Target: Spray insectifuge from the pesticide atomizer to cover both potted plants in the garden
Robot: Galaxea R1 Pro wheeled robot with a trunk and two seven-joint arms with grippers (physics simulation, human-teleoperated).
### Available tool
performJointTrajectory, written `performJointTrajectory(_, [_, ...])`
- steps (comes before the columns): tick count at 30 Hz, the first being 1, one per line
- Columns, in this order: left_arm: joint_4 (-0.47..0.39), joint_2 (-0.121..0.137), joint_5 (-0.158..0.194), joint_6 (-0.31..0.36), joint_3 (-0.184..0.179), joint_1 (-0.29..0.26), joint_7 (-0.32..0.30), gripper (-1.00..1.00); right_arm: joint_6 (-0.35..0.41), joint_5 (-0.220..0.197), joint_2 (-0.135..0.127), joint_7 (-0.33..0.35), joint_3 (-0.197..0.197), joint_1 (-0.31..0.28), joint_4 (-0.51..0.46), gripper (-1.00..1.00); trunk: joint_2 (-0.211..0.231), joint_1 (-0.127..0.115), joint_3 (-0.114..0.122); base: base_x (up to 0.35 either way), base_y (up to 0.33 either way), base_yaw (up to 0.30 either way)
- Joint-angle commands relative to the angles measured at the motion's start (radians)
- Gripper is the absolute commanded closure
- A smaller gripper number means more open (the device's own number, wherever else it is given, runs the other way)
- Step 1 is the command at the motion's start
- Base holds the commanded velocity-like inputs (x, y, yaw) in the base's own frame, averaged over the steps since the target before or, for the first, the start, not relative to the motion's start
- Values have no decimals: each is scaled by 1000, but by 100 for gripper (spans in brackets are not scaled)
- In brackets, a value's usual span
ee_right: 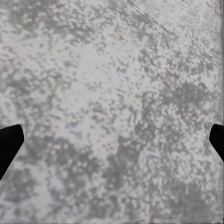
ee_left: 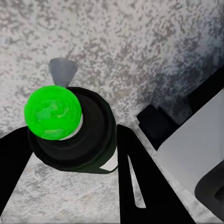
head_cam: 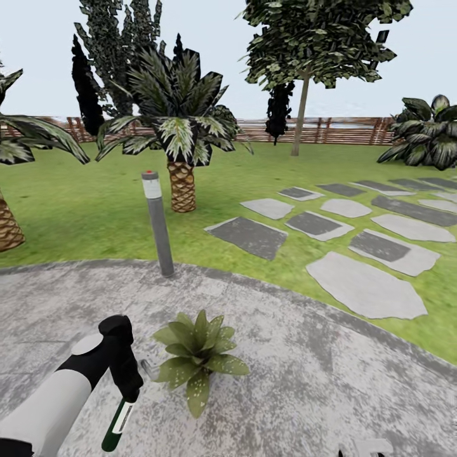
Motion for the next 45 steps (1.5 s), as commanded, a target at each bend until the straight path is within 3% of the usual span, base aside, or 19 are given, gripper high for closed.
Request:
performJointTrajectory(1, [-1, 1, -6, 11, -3, -1, -9, 100, -5, 10, 0, -3, -7, -1, 1, -100, 0, 0, 0, -90, 287, -256])
performJointTrajectory(11, [-1, 1, -6, 9, -8, 8, -9, 100, -5, 10, 0, -3, -7, -1, 1, -100, 0, 0, 9, 83, 254, -256])
performJointTrajectory(16, [-1, 16, -9, 7, -7, 12, -9, 100, -5, 10, 0, -4, -7, -1, 1, -100, 0, 0, 13, 11, 17, -255])
performJointTrajectory(20, [0, 26, -75, 6, -1, 14, -9, 100, -5, 13, -1, -2, -4, 0, 3, -100, 0, 0, 14, 0, 1, -52])
performJointTrajectory(24, [9, 42, -86, 5, 3, 23, -9, 100, -5, 14, -1, -2, -4, -2, 3, -100, 0, 0, 14, 0, 0, -4])
performJointTrajectory(32, [7, 7, -85, 5, 4, 39, -9, 100, -3, 13, 0, -2, -6, -1, 4, -100, 0, 0, 14, -1, 0, 0])
performJointTrajectory(39, [12, 24, -84, 5, 16, 41, -9, 100, -3, 12, 0, -2, -6, -1, 4, -100, 0, 0, 14, -252, 71, 0])
performJointTrajectory(45, [1, 19, -83, 6, 18, 41, -9, 100, -3, 12, 0, -2, -6, -1, 4, -100, 0, 0, 16, -93, 274, -187])
